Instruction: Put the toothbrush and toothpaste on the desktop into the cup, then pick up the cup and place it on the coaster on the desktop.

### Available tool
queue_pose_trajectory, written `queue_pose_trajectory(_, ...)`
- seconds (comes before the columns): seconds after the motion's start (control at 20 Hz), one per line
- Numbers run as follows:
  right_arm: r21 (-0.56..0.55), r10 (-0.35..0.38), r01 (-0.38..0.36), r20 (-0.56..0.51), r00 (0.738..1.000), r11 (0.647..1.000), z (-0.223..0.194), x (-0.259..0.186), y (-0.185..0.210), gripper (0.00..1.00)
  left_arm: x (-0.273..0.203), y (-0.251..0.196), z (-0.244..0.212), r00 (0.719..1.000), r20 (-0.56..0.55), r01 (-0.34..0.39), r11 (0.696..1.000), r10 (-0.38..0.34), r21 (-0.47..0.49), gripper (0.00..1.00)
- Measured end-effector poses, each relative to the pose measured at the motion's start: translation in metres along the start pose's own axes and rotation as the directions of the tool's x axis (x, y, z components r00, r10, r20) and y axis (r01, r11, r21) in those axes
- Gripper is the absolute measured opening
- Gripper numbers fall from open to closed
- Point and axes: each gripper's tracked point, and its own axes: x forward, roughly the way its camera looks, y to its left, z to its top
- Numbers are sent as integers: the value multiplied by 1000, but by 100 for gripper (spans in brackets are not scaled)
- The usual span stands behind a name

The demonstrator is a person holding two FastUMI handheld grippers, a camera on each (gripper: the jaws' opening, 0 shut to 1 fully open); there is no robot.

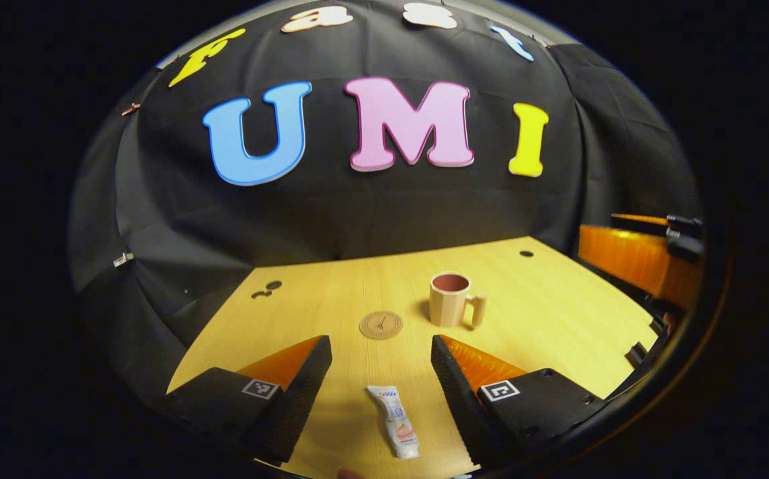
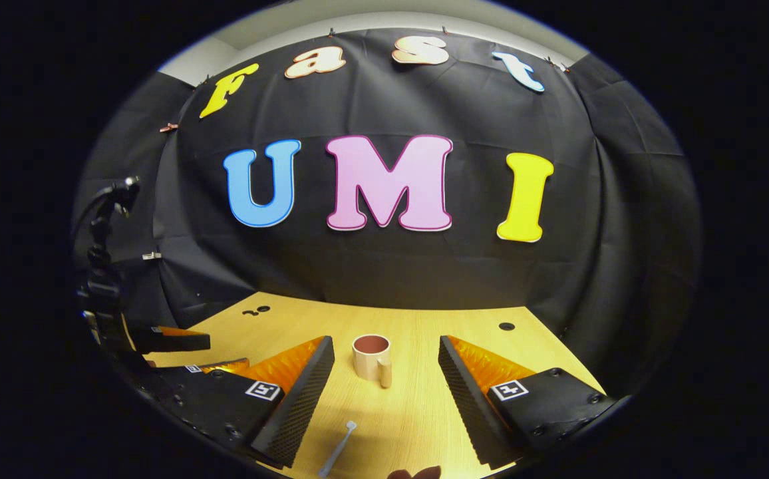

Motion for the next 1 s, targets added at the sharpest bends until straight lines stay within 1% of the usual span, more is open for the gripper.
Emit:
queue_pose_trajectory(0.15, 9, 5, -4, -32, 999, 1000, -13, 5, -9, 98, 20, -1, -33, 993, -109, -41, 999, 42, 6, 94)
queue_pose_trajectory(0.2, 9, 4, -4, -41, 999, 1000, -18, 7, -12, 98, 24, -2, -41, 990, -135, -48, 999, 49, 6, 91)
queue_pose_trajectory(0.3, 10, 1, 0, -64, 998, 1000, -29, 9, -21, 98, 35, -5, -58, 981, -186, -59, 998, 62, 19, 89)
queue_pose_trajectory(0.6, 19, -4, 6, -133, 991, 1000, -59, 17, -48, 98, 60, -9, -124, 924, -366, -101, 994, 106, 34, 86)
queue_pose_trajectory(0.75, 30, 0, 5, -158, 987, 1000, -69, 20, -57, 98, 66, -7, -144, 894, -429, -122, 992, 129, 42, 84)
queue_pose_trajectory(0.9, 37, 6, 1, -178, 984, 999, -76, 23, -63, 98, 71, -7, -153, 874, -466, -128, 991, 136, 49, 80)
queue_pose_trajectory(1.0, 35, 13, -6, -188, 982, 999, -81, 25, -64, 97, 74, -7, -153, 873, -467, -131, 990, 140, 51, 77)
